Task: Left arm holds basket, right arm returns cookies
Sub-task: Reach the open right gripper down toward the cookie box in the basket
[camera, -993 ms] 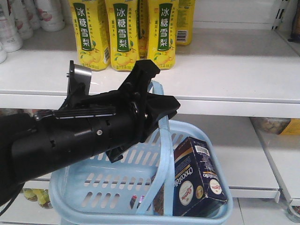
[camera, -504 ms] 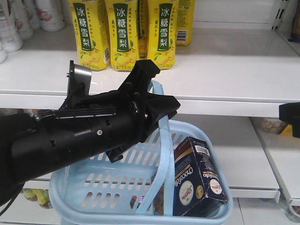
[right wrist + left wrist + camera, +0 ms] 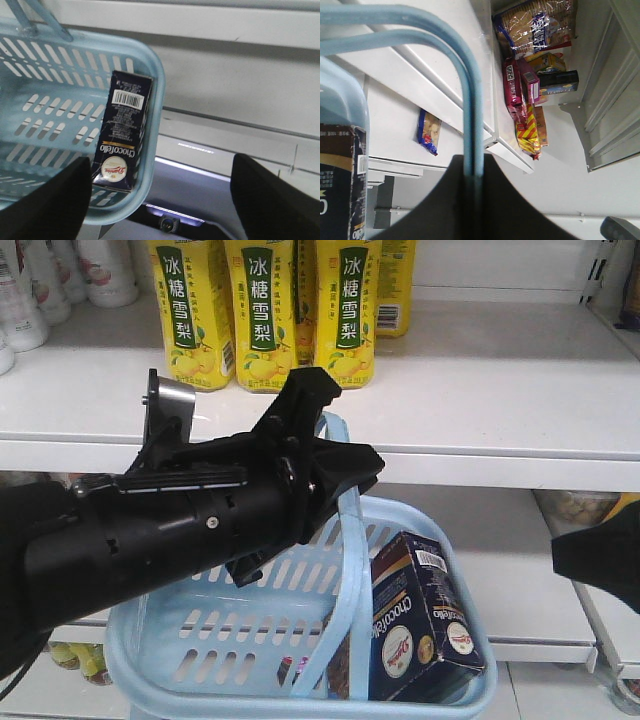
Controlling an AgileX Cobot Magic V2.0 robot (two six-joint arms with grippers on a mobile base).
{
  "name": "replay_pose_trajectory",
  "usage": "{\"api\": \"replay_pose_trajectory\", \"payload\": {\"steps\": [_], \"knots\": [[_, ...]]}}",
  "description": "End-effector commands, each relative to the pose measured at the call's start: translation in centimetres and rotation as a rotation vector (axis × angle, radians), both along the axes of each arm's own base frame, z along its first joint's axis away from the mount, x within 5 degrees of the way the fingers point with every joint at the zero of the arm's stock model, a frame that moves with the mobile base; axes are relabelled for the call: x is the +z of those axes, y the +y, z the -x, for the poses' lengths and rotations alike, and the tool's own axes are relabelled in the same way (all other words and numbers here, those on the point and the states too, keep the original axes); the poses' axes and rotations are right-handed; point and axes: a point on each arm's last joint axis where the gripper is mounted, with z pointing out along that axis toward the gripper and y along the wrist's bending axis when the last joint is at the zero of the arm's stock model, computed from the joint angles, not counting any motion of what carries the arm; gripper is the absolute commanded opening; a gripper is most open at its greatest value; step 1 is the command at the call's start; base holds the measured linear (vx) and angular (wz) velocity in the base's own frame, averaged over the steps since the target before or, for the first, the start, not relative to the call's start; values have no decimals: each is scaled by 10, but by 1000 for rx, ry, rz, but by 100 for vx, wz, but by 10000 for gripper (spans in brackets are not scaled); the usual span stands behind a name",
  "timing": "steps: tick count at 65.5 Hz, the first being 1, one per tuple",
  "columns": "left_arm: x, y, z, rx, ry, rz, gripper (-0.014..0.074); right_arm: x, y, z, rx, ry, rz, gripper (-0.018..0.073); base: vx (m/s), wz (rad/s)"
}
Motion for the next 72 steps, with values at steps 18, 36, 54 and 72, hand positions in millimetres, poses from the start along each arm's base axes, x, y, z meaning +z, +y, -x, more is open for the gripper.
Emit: {"api": "replay_pose_trajectory", "payload": {"steps": [18, 36, 54, 72], "knots": [[23, 5, 5, -8, -48, 58, -3, -6, 24, -28, 30, 149, -164, 537, 0, 0], [23, 5, 5, -8, -48, 58, -3, -18, 35, -53, 36, 192, -205, 537, 0, 0], [23, 5, 5, -8, -48, 58, -3, -27, 43, -72, 36, 198, -241, 537, 0, 0], [23, 5, 5, -8, -48, 58, -3, -28, 43, -73, 47, 196, -235, 536, 0, 0]]}}
